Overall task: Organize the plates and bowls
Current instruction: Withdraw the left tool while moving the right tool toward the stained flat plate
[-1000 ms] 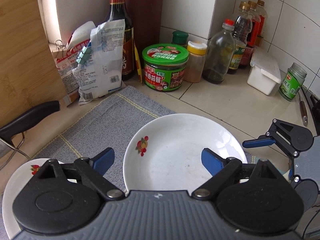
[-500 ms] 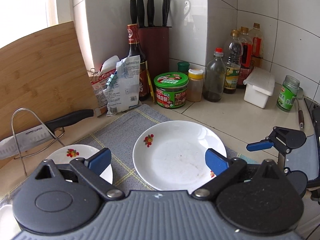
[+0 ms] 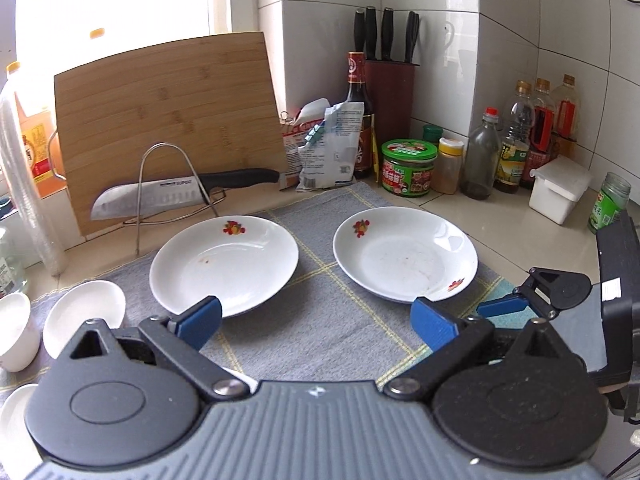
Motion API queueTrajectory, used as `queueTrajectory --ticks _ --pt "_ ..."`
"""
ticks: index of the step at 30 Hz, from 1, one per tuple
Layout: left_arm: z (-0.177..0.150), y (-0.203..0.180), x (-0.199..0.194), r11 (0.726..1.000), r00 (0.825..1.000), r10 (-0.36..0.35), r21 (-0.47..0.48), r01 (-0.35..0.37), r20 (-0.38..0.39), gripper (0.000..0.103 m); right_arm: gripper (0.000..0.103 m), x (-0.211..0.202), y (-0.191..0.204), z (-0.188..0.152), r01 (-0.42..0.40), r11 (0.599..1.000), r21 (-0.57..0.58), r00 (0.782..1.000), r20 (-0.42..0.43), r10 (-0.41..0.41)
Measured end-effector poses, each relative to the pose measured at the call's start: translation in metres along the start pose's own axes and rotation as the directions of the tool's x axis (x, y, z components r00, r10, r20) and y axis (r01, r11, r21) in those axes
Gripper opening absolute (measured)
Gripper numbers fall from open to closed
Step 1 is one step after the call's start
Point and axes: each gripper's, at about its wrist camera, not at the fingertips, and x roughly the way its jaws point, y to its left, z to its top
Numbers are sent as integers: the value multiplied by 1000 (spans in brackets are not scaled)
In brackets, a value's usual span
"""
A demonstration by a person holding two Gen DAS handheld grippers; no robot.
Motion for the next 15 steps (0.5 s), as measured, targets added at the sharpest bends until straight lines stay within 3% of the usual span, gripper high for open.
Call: queueTrajectory --ticks 8,15 --pt "-24 23 -32 1000 1000 -12 -10 12 25 101 103 -2 32 12 30 1000 0 1000 0 -30" --pt "-57 49 -64 999 999 -48 11 48 16 101 103 2 62 12 66 990 127 996 -68 -58"
